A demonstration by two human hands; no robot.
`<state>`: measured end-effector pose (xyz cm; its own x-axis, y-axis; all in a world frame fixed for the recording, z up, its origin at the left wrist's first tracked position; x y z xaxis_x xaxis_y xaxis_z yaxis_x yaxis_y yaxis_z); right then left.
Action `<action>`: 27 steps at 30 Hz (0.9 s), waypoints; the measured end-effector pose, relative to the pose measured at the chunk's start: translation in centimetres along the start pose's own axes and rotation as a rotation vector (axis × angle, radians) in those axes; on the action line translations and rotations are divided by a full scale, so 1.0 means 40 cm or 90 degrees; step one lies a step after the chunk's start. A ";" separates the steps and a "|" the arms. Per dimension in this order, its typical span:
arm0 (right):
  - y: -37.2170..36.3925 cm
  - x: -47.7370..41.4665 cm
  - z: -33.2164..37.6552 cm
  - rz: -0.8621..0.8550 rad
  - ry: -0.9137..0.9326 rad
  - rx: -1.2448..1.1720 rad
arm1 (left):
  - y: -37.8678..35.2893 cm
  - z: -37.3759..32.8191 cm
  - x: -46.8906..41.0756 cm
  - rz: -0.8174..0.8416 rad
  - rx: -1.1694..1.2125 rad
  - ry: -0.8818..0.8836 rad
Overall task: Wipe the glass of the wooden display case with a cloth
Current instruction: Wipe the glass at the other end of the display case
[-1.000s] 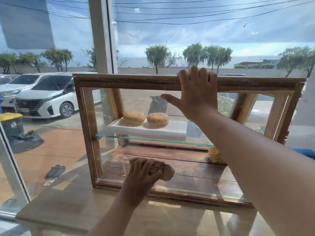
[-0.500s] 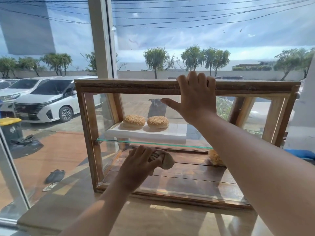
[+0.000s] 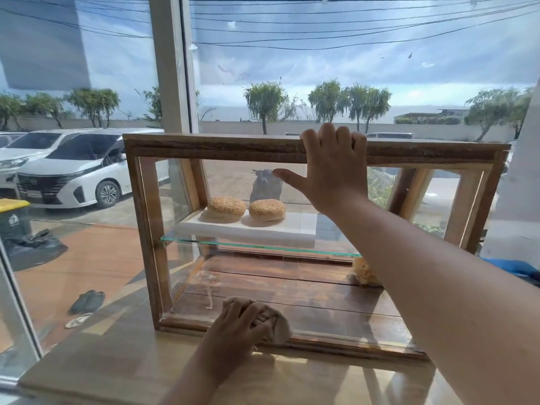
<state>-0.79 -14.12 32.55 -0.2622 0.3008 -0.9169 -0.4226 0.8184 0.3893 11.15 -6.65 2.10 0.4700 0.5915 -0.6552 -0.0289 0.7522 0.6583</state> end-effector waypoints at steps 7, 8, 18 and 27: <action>0.003 -0.001 -0.005 0.006 0.005 0.001 | 0.006 0.058 0.068 0.073 -0.050 -0.044; 0.003 -0.001 -0.005 0.005 0.005 0.000 | 0.013 0.075 0.090 0.083 -0.058 -0.029; 0.006 0.000 -0.004 -0.007 0.000 0.006 | 0.061 0.166 0.169 0.188 -0.046 0.097; 0.004 -0.001 -0.007 0.001 -0.005 0.006 | 0.309 0.279 -0.062 0.012 -0.132 0.067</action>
<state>-1.08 -14.14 32.66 -0.2556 0.3053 -0.9173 -0.4139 0.8229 0.3892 19.48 -2.08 16.01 0.3731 0.6249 -0.6858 -0.2230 0.7779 0.5875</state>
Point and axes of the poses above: each hand's wrist, its own x-axis away from the middle knuckle, its own y-axis out of the back of the hand, z = x × y, the point moved 8 cm from there along -x, towards the middle knuckle, and after that the axes turned 8 degrees about -y, right-handed, at the moved point
